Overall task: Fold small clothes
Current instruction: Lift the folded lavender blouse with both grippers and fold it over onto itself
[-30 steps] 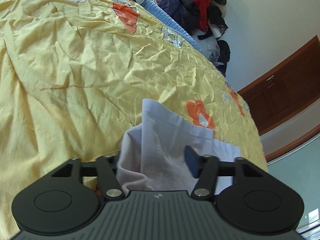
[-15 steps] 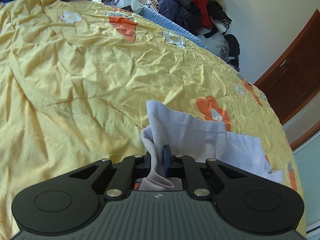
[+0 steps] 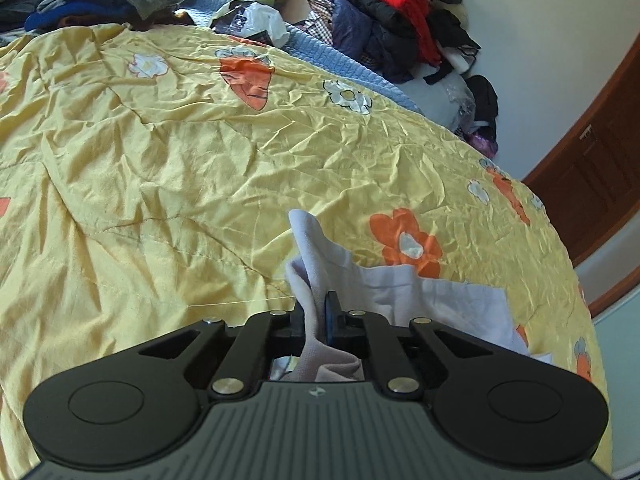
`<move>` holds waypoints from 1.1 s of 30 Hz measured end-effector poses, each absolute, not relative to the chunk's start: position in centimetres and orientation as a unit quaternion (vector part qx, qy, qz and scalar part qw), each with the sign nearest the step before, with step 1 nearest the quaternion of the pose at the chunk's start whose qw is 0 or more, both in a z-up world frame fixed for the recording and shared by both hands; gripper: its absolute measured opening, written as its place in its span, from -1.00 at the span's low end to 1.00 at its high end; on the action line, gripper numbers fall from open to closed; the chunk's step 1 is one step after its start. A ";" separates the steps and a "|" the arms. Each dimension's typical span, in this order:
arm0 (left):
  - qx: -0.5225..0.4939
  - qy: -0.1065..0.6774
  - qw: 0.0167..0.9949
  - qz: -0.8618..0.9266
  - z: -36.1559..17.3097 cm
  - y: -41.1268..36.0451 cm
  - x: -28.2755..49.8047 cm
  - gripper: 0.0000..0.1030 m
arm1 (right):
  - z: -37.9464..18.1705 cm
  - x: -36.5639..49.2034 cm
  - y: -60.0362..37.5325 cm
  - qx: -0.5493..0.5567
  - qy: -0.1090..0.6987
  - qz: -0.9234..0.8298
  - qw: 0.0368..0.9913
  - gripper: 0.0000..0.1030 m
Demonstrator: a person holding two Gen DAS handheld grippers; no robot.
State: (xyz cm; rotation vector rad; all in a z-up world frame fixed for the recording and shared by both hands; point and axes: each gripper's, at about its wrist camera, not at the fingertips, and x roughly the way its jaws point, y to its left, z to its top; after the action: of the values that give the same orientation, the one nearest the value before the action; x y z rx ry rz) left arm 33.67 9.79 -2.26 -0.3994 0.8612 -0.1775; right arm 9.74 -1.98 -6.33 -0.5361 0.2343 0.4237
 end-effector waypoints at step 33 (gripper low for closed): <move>-0.065 0.333 0.935 -0.107 4.3 -5.6 31.8 -0.91 | -3.7 11.7 -17.3 0.059 0.147 0.205 0.966 -0.81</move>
State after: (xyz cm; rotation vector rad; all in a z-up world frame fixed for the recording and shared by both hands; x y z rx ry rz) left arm 31.83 -5.56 4.29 -0.1323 0.6811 -0.2195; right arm 11.67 -17.35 -3.66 0.1198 0.2966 0.4141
